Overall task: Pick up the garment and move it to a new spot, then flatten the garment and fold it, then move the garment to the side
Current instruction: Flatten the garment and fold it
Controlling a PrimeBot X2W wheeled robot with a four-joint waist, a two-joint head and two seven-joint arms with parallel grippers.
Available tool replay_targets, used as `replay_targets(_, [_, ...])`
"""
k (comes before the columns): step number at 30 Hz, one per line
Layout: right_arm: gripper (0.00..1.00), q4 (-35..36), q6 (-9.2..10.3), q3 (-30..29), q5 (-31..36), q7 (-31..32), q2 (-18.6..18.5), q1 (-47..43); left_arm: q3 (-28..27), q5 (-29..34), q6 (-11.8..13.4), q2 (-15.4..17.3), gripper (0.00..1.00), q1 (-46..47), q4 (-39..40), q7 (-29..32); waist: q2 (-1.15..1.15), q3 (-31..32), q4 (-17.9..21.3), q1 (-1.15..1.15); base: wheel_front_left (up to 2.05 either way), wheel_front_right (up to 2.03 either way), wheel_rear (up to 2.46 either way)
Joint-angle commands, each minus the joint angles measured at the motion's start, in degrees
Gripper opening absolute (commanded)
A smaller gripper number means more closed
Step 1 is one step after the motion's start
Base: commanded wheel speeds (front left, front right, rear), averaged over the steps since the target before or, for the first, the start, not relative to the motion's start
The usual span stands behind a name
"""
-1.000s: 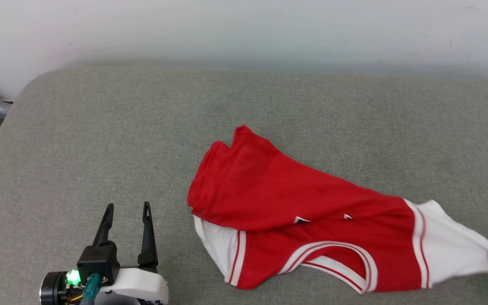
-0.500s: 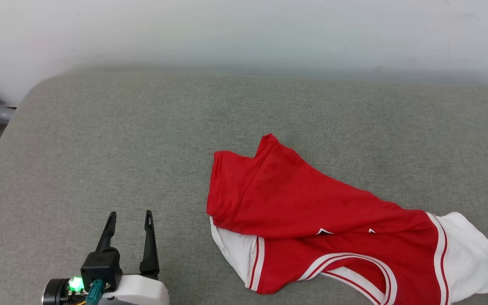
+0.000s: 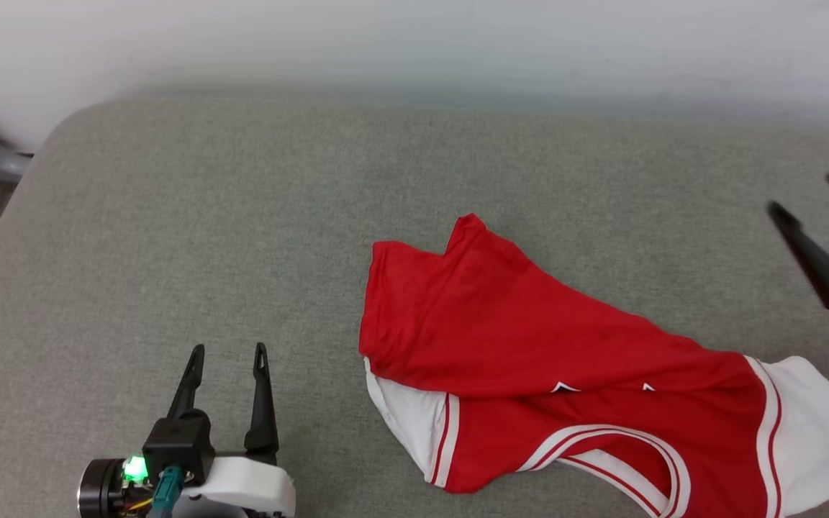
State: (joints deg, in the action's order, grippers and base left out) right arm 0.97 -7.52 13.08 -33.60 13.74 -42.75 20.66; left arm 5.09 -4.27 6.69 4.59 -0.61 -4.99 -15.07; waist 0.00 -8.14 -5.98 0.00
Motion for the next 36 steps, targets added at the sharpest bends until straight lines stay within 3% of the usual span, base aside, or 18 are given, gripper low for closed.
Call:
replay_targets(1, [1.00, 0.8, 0.06, 0.6, 0.2, 0.5, 0.4, 1.3, 0.1, 0.1, -0.2, -0.3, 1.00, 0.8, 0.2, -0.1, 0.00, -1.1, -0.6, 0.00, 0.00, 0.00, 0.00])
replay_targets(8, [1.00, 6.0, 0.06, 16.5, -0.7, 10.4, -0.1, 16.0, 1.2, 0.2, -0.6, -0.9, 1.00, 4.2, 0.9, -0.1, 0.00, -6.3, -2.8, 0.00, 0.00, 0.00, 0.00])
replay_targets(17, [1.00, -2.6, 0.06, 42.7, -7.3, 23.4, 1.8, 38.9, 3.2, -1.0, -0.7, -1.6, 1.00, 8.8, 0.8, -0.1, 0.00, -13.0, -6.1, 0.00, 0.00, 0.00, 0.00])
replay_targets(24, [1.00, -14.4, 0.07, 55.8, -10.5, 22.5, 4.8, 47.0, 5.1, -2.9, 0.2, -1.7, 1.00, 11.1, 0.6, -0.1, 0.00, -17.0, -8.4, 0.00, 0.00, 0.00, 0.00])
replay_targets(31, [1.00, -23.6, 0.08, 60.6, -10.5, 19.9, 6.1, 44.6, 6.9, -4.4, 1.3, -1.7, 1.00, 13.0, 0.3, -0.1, 0.00, -19.3, -9.7, 0.00, 0.00, 0.00, 0.00])
replay_targets(32, [0.77, -24.0, 0.10, 60.9, -10.5, 19.2, 6.4, 44.3, 7.0, -4.5, 1.5, -1.7, 1.00, 13.0, 0.1, -0.1, 0.00, -19.4, -9.7, 0.00, 0.00, 0.00, 0.00])
replay_targets(33, [0.22, -24.1, 0.10, 60.9, -10.3, 18.0, 6.6, 44.1, 7.0, -4.4, 1.5, -1.7, 1.00, 13.0, 0.0, -0.1, 0.00, -19.4, -9.6, 0.00, 0.00, 0.00, 0.00])
replay_targets(34, [0.00, -24.1, 0.10, 60.9, -10.1, 16.8, 6.6, 44.1, 6.9, -4.3, 1.6, -1.7, 1.00, 13.0, -0.1, -0.1, 0.00, -19.2, -9.4, 0.00, 0.00, 0.00, 0.00])
replay_targets(36, [0.00, -23.5, 0.10, 60.8, -10.7, 14.2, 6.6, 44.1, 6.5, -4.1, 1.7, -1.7, 1.00, 12.7, -0.5, -0.1, 0.00, -18.6, -9.0, 0.00, 0.00, 0.00, 0.00])
